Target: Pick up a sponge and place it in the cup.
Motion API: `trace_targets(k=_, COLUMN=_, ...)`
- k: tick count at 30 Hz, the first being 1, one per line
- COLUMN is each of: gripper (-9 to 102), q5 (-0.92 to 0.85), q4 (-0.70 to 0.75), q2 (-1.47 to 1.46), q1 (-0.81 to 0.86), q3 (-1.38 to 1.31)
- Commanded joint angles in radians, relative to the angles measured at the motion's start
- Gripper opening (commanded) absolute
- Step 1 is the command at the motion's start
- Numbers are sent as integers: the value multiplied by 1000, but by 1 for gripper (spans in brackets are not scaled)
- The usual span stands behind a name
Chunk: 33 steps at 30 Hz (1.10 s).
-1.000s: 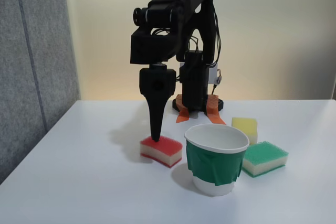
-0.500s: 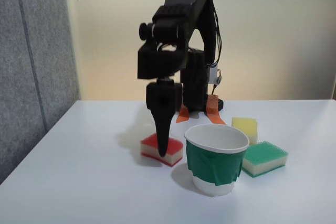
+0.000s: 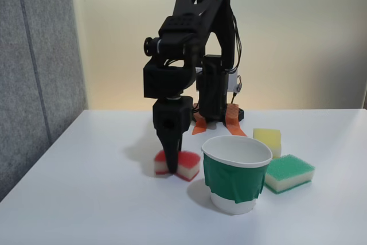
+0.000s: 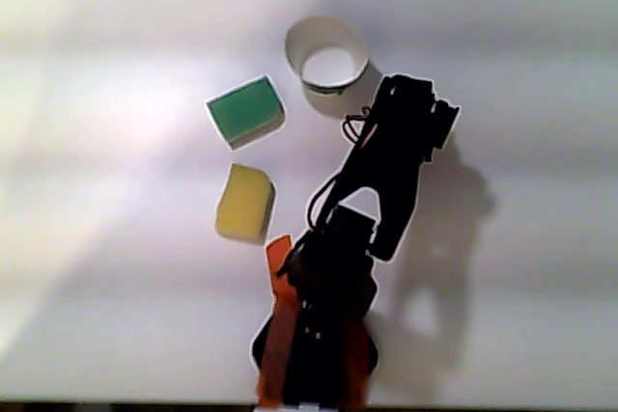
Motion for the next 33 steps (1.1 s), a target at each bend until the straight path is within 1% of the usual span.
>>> trace_targets(k=1, gripper=0, q5=-28, q4=17, q2=8, q1=12, q3=2)
trace_targets(k=4, gripper=0, q5=-34, q4=46, q2=46, q1=14, q3=3)
trace_targets(k=6, gripper=0, q5=-14, q4=97, q2=89, q1=9, q3=-8)
trace_targets(k=11, gripper=0, q5=-31, q4=230, q2=213, q1=-17, q3=-86)
trace_targets(k=14, gripper=0, q5=11, q4=288, q2=285, q1=-48, q3=-130)
trace_targets(k=24, gripper=0, q5=81, q4=324, q2=472, q1=-173, q3=-212)
trace_targets(k=33, gripper=0, q5=120, q4=333, q2=502, q1=-285, q3=-302)
